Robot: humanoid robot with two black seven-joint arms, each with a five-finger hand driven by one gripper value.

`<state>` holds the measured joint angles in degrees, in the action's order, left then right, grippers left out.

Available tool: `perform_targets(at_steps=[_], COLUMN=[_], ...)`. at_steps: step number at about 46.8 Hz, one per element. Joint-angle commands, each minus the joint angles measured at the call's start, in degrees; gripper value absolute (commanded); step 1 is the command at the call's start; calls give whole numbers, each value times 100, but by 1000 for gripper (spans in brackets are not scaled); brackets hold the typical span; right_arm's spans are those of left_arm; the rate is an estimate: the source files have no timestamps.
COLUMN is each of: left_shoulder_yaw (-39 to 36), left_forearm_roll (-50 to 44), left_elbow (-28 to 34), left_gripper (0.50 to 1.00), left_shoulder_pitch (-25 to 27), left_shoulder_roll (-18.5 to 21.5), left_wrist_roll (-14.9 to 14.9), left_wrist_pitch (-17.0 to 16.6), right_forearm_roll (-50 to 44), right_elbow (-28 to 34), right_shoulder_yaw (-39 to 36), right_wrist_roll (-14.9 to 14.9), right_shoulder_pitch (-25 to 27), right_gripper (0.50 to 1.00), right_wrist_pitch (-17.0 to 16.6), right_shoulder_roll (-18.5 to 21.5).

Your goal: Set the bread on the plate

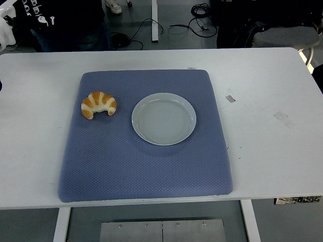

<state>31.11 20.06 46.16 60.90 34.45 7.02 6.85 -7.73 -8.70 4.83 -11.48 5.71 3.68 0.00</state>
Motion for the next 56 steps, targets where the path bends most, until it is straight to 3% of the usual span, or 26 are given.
perform_targets(at_steps=[1, 5, 16, 30, 48, 56], left_shoulder_yaw=[-35, -70, -377, -940, -1054, -1072], left_forearm_roll=[15, 85, 647, 1122, 2308, 2406], left_elbow=[16, 16, 463, 1079, 1255, 1615], left_gripper=[990, 990, 965, 966, 965, 946], left_shoulder_pitch=[-8, -17, 19, 150, 194, 203], left_shoulder_roll=[0, -8, 62, 536, 545, 563], left_wrist_roll=[141, 273, 203, 168, -623, -685], left_wrist_pitch=[1, -8, -70, -87, -70, -70], right_forearm_roll=[0, 0, 0, 0, 0, 0], right_elbow=[0, 0, 0, 0, 0, 0], right_shoulder_yaw=[0, 0, 0, 0, 0, 0], right_wrist_roll=[6, -3, 6, 6, 6, -3], right_shoulder_pitch=[0, 0, 0, 0, 0, 0], right_gripper=[1000, 1000, 1000, 1000, 1000, 1000], right_wrist_pitch=[1, 1, 1, 1, 1, 1], right_shoulder_roll=[0, 0, 0, 0, 0, 0])
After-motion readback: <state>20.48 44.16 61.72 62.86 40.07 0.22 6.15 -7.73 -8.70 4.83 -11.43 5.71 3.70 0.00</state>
